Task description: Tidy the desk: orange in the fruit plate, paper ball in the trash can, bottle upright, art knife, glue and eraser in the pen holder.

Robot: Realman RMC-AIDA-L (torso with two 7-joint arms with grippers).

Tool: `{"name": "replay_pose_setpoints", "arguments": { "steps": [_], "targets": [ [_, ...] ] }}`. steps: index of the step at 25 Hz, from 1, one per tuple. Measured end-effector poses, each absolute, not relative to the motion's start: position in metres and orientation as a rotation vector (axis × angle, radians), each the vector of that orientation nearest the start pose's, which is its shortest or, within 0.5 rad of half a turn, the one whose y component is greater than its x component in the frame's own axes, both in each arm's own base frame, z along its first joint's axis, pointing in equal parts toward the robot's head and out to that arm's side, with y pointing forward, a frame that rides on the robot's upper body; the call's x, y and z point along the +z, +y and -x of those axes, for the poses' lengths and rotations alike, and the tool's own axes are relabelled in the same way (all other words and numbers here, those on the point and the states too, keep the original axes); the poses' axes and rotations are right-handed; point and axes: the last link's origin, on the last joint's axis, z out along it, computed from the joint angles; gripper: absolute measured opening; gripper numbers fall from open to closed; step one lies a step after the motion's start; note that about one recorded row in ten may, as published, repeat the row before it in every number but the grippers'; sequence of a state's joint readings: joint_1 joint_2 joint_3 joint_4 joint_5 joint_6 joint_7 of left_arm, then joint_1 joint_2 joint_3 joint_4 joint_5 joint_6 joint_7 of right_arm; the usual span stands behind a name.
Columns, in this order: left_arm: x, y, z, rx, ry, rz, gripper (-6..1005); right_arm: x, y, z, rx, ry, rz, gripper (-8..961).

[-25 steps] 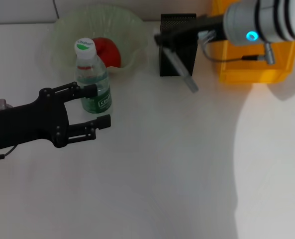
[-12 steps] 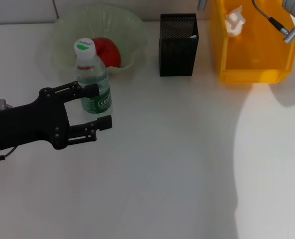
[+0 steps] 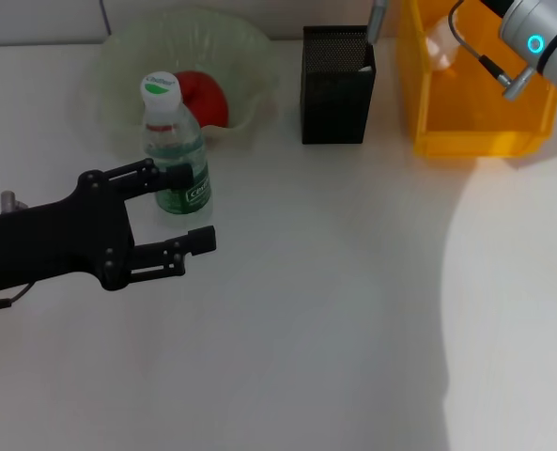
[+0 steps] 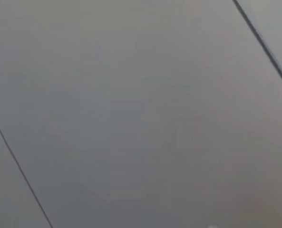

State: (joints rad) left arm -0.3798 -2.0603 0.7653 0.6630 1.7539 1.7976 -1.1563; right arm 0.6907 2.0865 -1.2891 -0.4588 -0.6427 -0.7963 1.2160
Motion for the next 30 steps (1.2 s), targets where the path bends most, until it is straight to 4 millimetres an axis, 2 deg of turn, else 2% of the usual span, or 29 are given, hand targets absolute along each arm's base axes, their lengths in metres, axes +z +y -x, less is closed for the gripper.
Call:
{"name": "replay_pose_setpoints", "arguments": {
  "steps": [9, 16, 21, 24, 25, 26, 27, 28, 29, 30],
  "targets": [
    [0.018, 0.277, 0.267, -1.009, -0.342, 2.708, 783, -0.012, 0.447, -0.193, 1.116, 0.918, 1.917, 168],
    [0.017, 0.273, 0.269, -1.014, -0.354, 2.707, 783, -0.013, 0.443, -0.197, 1.122, 0.921, 1.917, 319],
    [0.017, 0.273, 0.269, -1.015, -0.358, 2.705, 783, -0.007, 0.428, -0.2, 1.2, 0.859, 1.952, 407],
    [0.017, 0.273, 0.27, -1.015, -0.358, 2.703, 783, 0.004, 0.407, -0.202, 1.273, 0.752, 2.012, 439],
    [0.019, 0.273, 0.271, -1.012, -0.362, 2.7, 783, 0.011, 0.387, -0.207, 1.312, 0.702, 2.075, 453],
    [0.02, 0.274, 0.271, -1.009, -0.364, 2.701, 783, 0.011, 0.387, -0.207, 1.312, 0.702, 2.075, 468],
    [0.022, 0.274, 0.272, -0.998, -0.367, 2.706, 783, 0.018, 0.363, -0.217, 1.337, 0.661, 2.177, 482],
    [0.022, 0.274, 0.272, -0.998, -0.367, 2.706, 783, 0.018, 0.363, -0.217, 1.337, 0.661, 2.177, 518],
    [0.025, 0.275, 0.274, -0.982, -0.37, 2.715, 783, 0.02, 0.345, -0.225, 1.339, 0.639, 2.261, 554],
    [0.027, 0.275, 0.276, -0.971, -0.374, 2.721, 783, 0.021, 0.315, -0.236, 1.333, 0.603, 2.421, 590]
  ]
}}
